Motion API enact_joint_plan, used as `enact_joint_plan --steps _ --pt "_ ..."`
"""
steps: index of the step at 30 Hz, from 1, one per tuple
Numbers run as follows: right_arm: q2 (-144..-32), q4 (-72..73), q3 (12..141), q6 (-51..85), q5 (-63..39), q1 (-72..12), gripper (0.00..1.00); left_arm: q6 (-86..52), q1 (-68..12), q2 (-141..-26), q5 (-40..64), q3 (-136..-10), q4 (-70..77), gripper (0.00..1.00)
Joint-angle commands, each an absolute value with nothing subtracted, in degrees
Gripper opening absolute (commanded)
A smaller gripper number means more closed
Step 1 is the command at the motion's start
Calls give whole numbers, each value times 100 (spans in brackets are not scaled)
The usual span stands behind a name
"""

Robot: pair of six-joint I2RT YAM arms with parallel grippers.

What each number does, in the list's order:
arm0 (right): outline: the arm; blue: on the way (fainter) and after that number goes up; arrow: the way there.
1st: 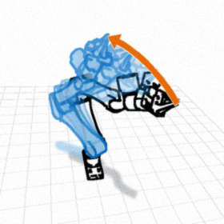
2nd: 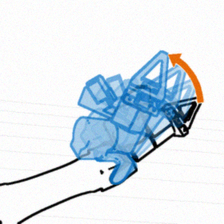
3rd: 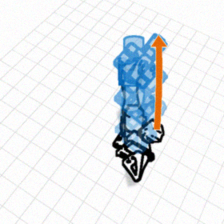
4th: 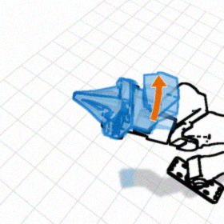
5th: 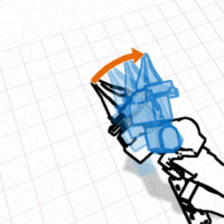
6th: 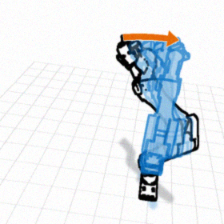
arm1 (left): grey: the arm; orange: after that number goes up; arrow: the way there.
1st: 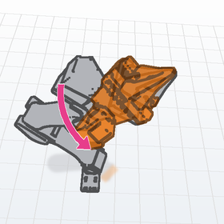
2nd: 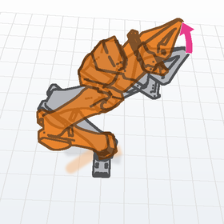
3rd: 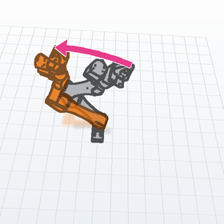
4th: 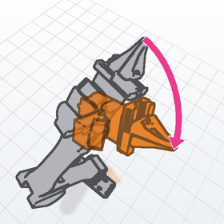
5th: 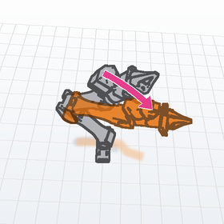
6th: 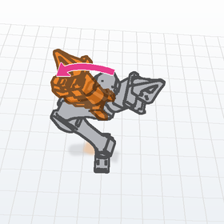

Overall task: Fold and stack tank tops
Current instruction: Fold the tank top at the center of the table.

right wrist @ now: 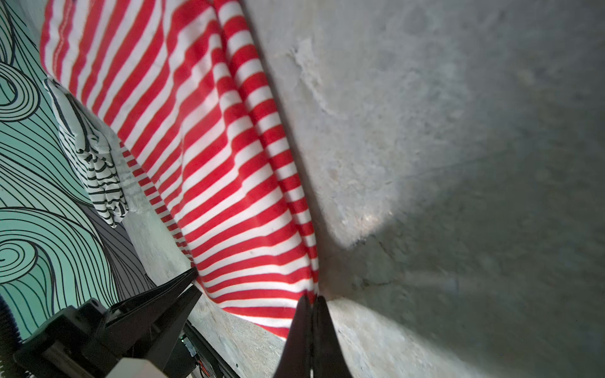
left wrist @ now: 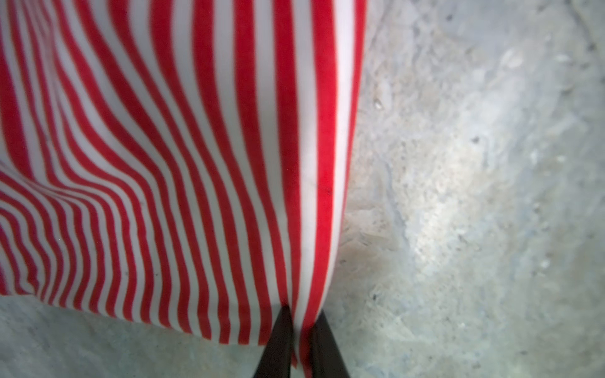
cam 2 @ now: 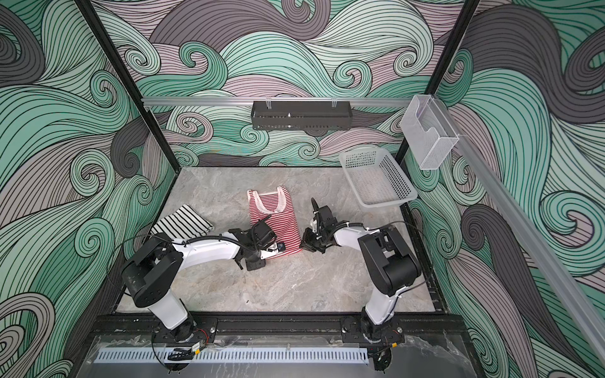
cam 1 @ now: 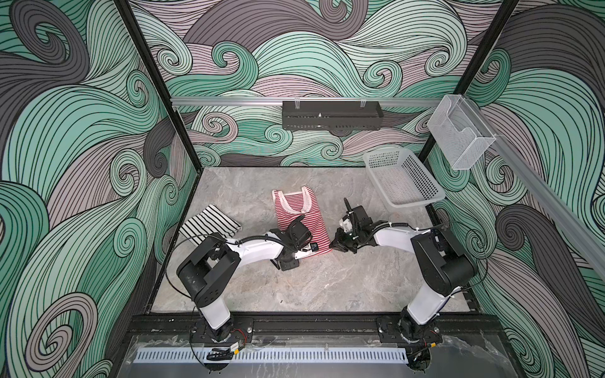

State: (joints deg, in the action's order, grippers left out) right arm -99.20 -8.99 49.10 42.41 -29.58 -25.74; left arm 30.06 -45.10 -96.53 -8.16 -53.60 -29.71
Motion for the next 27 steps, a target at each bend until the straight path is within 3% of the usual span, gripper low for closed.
enact_joint_plan --steps 1,8,18,27 --pt "-9646 -1000 4869 4206 -3060 -2549 0 3153 -4543 -9644 -206 -5514 -3694 0" --pt "-8898 -1957 4829 3757 -2967 -2549 0 3330 -4629 -9685 1156 -6605 -5188 0" --pt "-6996 -3544 4610 3536 -2905 -2240 0 3859 -4878 -9906 3509 -7843 -7105 0" --pt "-7084 -3498 5561 3774 -3497 -2059 0 4152 -4596 -9671 4318 -8547 -7822 0"
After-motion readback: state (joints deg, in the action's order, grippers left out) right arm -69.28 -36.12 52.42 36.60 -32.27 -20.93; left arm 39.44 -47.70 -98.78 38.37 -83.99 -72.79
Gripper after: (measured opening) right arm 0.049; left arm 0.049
